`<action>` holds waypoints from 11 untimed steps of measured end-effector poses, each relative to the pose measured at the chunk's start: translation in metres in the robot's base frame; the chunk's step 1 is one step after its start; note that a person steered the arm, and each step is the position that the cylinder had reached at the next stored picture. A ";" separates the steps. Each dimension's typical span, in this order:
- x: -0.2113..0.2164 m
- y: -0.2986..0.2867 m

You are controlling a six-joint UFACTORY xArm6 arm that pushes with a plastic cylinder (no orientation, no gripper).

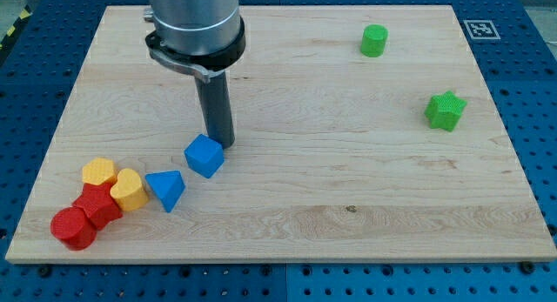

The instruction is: Push blue cube into group of blocks

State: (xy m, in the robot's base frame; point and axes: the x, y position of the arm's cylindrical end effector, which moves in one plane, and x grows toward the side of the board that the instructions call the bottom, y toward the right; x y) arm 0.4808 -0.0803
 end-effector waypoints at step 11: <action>0.019 -0.009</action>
State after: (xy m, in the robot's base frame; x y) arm 0.5000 -0.0893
